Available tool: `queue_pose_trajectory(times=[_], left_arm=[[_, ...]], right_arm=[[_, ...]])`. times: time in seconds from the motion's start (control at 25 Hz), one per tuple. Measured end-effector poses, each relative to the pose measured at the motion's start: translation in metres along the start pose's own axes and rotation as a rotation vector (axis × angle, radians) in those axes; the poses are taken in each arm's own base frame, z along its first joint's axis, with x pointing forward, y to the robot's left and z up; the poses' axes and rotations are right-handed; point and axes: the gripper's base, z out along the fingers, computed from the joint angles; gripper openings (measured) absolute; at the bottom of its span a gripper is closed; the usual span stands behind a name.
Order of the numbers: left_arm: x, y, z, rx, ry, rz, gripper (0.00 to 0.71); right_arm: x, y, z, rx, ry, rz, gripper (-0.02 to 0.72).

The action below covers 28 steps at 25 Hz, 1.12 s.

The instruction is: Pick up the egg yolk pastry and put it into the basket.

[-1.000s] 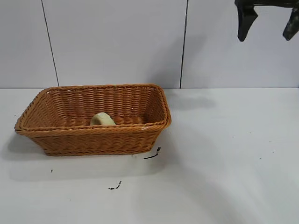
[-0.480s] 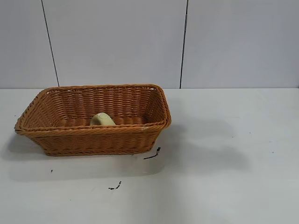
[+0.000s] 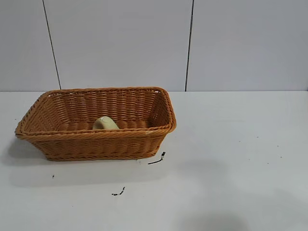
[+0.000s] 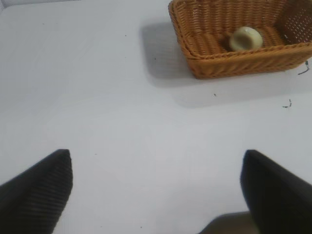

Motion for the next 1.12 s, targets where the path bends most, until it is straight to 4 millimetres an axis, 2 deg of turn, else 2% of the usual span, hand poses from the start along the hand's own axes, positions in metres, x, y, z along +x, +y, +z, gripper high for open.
queue_pose_trajectory(times=[0.36, 1.12], left_arm=[[0.000, 0.000, 0.000, 0.000, 0.000, 0.000, 0.696], [0.000, 0.000, 0.000, 0.000, 0.000, 0.000, 0.696]], right_arm=[[0.020, 0.000, -0.031, -0.002, -0.241, 0.000, 0.693], [0.022, 0.000, -0.030, -0.001, -0.242, -0.007, 0.693]])
